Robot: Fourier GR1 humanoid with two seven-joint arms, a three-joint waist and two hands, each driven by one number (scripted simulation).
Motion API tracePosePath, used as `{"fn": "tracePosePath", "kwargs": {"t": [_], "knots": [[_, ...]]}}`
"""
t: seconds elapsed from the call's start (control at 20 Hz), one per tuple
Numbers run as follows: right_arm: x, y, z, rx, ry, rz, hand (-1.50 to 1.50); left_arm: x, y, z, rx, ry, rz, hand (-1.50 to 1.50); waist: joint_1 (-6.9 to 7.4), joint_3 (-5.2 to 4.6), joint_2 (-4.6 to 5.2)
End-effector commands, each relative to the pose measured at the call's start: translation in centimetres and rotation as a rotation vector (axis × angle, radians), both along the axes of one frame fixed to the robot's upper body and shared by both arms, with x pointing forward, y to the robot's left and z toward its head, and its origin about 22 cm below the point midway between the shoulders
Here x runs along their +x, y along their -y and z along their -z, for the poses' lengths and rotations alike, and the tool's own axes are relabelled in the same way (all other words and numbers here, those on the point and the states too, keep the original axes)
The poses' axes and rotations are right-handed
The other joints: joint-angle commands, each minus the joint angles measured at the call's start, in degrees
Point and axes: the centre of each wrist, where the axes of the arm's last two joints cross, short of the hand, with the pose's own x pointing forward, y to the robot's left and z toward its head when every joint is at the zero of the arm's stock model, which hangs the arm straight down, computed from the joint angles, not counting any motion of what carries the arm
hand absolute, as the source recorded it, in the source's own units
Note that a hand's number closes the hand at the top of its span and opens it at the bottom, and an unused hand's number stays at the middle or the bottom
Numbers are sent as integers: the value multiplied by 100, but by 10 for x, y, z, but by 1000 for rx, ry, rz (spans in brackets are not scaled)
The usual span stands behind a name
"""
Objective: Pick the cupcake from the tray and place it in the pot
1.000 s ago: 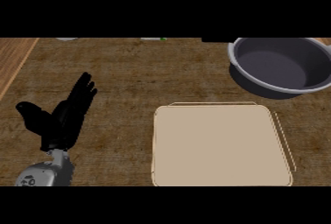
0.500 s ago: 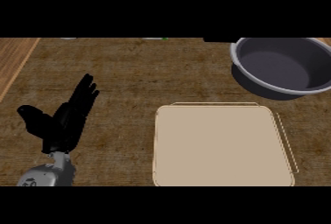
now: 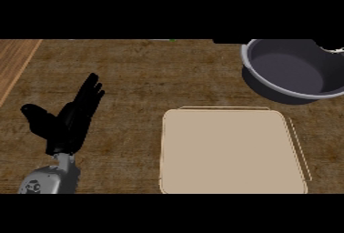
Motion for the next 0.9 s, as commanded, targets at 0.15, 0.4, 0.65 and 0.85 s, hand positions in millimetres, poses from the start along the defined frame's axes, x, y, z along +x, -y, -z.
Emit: {"fn": "tracePosePath", "kwargs": {"t": [0.15, 0.4, 0.65, 0.85], "knots": [[20, -14, 34, 259, -125, 32, -150, -2, 0, 0, 12, 0, 8, 0, 67, 4, 10], [11, 12, 41, 440, 79, 20, -150, -2, 3, 7, 5, -3, -5, 0, 4, 8, 13], [7, 25, 13, 487, 396, 104, -150, -8, 5, 8, 5, -17, -6, 0, 33, 10, 16], [-15, 70, 22, 518, 467, 181, -150, -5, 6, 5, -17, -1, 4, 0, -14, 9, 22]]}}
